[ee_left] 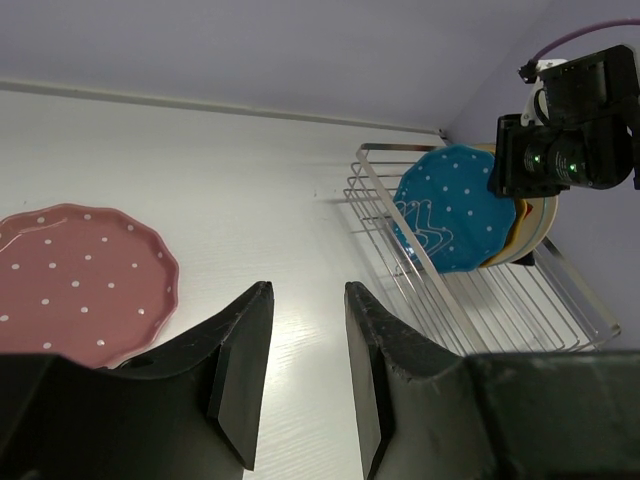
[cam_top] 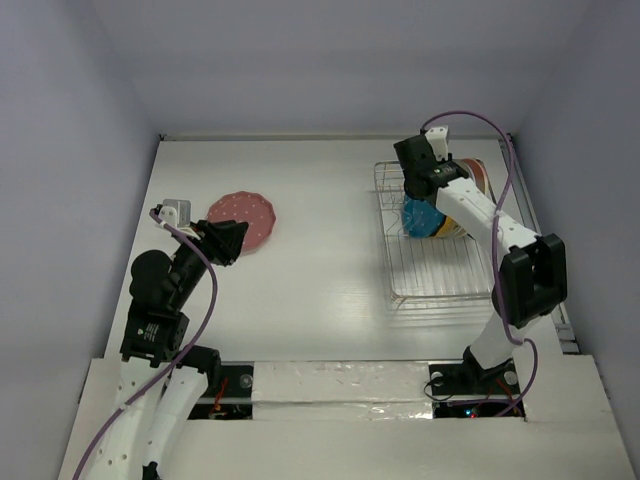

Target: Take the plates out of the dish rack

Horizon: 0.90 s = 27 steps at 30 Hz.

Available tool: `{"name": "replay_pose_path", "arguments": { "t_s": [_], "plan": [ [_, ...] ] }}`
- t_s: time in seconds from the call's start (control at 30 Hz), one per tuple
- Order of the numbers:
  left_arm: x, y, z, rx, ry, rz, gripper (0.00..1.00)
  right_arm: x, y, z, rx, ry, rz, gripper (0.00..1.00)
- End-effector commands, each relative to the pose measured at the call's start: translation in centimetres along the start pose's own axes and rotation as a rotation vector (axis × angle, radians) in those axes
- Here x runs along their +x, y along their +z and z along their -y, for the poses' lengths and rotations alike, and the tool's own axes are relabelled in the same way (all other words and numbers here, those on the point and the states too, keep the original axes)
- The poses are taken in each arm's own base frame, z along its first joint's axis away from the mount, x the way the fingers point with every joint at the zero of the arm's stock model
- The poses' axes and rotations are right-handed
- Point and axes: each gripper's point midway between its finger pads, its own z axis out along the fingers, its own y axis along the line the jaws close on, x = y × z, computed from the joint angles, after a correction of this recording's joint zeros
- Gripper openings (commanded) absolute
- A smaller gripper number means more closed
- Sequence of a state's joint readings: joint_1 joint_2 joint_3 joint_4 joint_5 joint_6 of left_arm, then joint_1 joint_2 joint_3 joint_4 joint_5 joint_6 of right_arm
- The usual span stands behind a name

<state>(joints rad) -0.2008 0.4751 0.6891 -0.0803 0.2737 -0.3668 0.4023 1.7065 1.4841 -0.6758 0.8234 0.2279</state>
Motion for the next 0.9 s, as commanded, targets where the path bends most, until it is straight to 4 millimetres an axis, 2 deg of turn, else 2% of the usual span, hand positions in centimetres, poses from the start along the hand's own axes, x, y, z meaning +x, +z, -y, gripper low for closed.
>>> {"name": "replay_pose_path", "arguments": {
  "t_s": [0.0,0.1,0.17,0.27,0.3,0.4,0.57,0.77,0.87],
  "plan": [
    [-2.2,-0.4,1.0,0.021,0.023,0.061,0.32,0.5,1.3,-0.9,-0.003,0.020,-0.010,0.39],
    [-2.3,-0.4,1.0,0.022,0.023,0.064,0.32,0.4,1.6,-1.3,-0.039,0.032,-0.014,0.48],
    [-2.3,-0.4,1.0,0.020,0.023,0.064,0.32,0.4,1.5,-1.7,-0.059,0.052,-0.006,0.47],
    [-2.3,-0.4,1.0,0.020,0.025,0.064,0.32,0.1,1.2,-1.5,-0.069,0.078,0.015,0.25],
    [-2.3,-0.5,1.0,0.022,0.025,0.064,0.32,0.0,1.1,-1.1,-0.053,0.080,0.018,0.13],
    [-2.4,-0.5,1.0,0.020,0.025,0.066,0.32,-0.6,0.6,0.0,-0.022,0.099,0.041,0.00],
    [-2.4,-0.5,1.0,0.020,0.025,0.066,0.32,-3.6,-1.7,2.2,-0.030,0.188,0.141,0.00],
    [-2.3,-0.3,1.0,0.022,0.023,0.062,0.32,-8.5,-5.7,6.6,-0.009,0.301,0.302,0.00],
    [-2.3,-0.3,1.0,0.024,0.025,0.064,0.32,-9.8,-6.9,7.7,-0.009,0.304,0.340,0.00]
  ]
}}
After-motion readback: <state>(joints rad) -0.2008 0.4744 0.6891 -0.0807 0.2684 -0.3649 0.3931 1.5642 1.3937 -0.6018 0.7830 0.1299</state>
